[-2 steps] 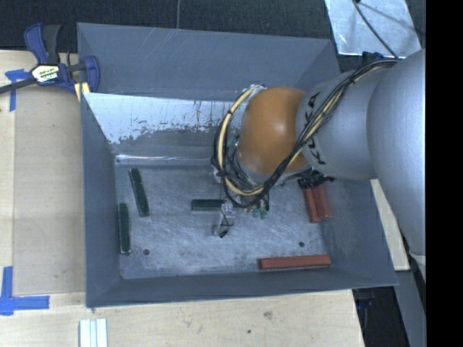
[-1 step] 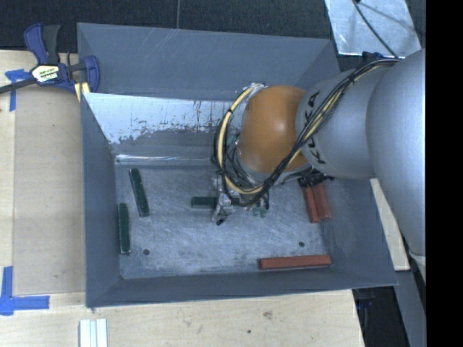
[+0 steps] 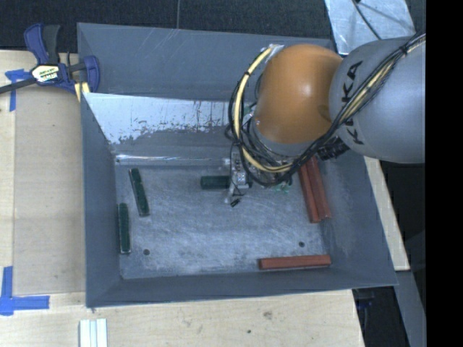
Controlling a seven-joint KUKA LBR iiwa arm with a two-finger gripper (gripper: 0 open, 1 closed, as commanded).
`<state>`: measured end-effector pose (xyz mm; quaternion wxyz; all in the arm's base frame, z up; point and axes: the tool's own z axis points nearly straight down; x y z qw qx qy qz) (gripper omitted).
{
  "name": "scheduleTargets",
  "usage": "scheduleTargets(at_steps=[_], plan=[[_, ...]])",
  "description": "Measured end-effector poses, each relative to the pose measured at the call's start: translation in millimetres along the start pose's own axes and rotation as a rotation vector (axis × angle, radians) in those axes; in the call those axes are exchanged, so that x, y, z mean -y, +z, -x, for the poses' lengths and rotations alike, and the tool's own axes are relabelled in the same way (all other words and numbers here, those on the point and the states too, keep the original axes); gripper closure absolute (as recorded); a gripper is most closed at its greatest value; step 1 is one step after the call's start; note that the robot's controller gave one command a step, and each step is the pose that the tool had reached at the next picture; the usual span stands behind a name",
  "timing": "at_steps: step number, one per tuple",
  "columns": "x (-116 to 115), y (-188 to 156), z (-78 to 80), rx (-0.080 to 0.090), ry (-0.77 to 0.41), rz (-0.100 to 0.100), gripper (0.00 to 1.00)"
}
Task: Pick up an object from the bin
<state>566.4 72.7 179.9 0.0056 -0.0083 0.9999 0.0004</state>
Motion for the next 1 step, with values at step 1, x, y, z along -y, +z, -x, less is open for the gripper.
scheduleTargets(at_steps=[1], plan=[[33.9, -182.8, -35.0, 0.003, 0.001, -0.001, 1.00]])
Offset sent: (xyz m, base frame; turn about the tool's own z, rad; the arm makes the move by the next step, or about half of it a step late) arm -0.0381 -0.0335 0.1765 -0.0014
